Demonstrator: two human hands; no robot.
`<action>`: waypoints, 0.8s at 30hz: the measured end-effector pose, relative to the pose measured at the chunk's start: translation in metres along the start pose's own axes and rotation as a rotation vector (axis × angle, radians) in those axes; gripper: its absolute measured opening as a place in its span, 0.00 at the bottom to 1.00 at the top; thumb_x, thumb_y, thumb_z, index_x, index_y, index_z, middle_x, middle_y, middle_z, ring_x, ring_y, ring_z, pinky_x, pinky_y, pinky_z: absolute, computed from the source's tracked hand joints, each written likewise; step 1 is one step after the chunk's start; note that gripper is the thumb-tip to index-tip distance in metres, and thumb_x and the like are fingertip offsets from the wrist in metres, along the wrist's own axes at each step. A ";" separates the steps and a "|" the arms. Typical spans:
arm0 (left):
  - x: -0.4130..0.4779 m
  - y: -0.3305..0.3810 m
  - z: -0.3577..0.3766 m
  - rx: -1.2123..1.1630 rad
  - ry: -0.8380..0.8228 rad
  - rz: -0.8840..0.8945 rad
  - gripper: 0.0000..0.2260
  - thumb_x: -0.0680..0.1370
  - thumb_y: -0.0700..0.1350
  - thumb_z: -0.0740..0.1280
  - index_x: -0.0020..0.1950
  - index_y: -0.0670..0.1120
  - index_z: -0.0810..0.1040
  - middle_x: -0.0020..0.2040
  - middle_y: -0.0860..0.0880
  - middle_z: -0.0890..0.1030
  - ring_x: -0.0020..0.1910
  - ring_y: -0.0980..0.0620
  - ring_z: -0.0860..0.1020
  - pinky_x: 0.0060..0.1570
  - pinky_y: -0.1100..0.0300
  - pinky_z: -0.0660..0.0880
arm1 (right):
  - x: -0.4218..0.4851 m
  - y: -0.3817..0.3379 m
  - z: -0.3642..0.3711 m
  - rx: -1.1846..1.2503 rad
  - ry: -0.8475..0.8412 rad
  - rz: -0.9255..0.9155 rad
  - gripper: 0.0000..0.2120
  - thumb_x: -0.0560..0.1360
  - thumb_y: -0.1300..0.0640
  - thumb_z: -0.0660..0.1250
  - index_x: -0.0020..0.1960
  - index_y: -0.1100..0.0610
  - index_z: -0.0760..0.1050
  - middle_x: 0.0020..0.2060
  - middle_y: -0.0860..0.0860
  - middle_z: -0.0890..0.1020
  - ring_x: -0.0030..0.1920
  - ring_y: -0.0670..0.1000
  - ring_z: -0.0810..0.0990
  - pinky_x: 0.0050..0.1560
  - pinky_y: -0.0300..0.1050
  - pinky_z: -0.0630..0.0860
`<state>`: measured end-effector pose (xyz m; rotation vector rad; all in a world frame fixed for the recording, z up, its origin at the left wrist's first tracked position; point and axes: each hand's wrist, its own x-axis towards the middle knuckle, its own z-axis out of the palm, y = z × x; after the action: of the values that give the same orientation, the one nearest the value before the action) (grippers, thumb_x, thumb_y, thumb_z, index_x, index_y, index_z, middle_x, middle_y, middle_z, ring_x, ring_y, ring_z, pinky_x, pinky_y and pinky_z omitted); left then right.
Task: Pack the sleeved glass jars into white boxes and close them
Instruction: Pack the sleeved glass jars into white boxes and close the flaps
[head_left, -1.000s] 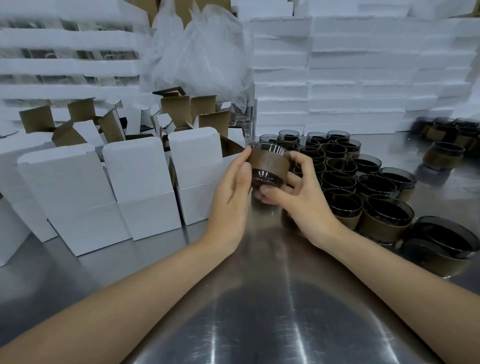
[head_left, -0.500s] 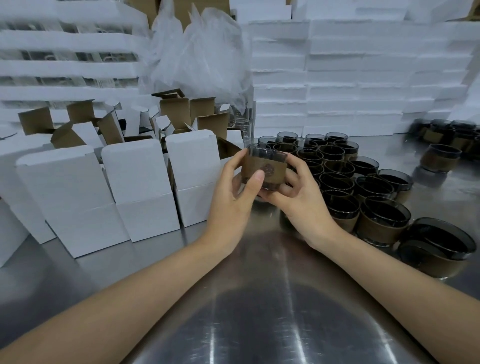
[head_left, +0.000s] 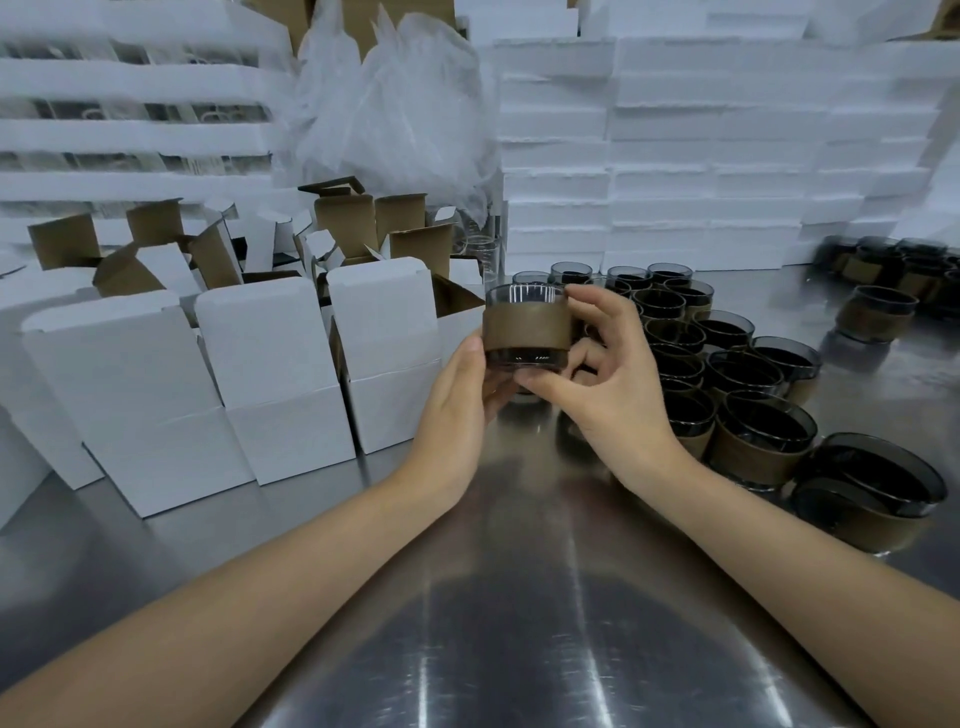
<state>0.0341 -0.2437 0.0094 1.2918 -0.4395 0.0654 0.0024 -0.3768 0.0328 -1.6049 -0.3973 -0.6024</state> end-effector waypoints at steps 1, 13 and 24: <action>0.000 0.001 0.000 0.008 0.001 -0.002 0.16 0.85 0.46 0.47 0.60 0.49 0.74 0.47 0.52 0.84 0.51 0.56 0.81 0.52 0.62 0.76 | -0.001 -0.001 0.000 -0.026 0.019 -0.016 0.32 0.65 0.68 0.77 0.60 0.43 0.69 0.57 0.41 0.76 0.32 0.48 0.73 0.41 0.52 0.77; -0.007 0.009 0.007 0.004 -0.033 -0.036 0.26 0.72 0.54 0.69 0.66 0.43 0.72 0.60 0.42 0.80 0.60 0.46 0.78 0.63 0.51 0.72 | -0.003 0.000 0.001 -0.244 0.021 -0.147 0.35 0.65 0.70 0.74 0.65 0.45 0.69 0.61 0.48 0.68 0.29 0.45 0.69 0.37 0.33 0.71; -0.004 0.018 0.007 -0.373 0.076 -0.181 0.20 0.82 0.45 0.50 0.70 0.35 0.67 0.65 0.34 0.74 0.63 0.39 0.72 0.66 0.46 0.68 | -0.001 0.009 0.000 -0.227 -0.091 -0.060 0.35 0.67 0.61 0.76 0.70 0.46 0.67 0.62 0.44 0.73 0.54 0.42 0.76 0.54 0.37 0.72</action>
<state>0.0233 -0.2449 0.0255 0.9528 -0.2526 -0.1156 0.0069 -0.3774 0.0252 -1.8474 -0.4591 -0.6388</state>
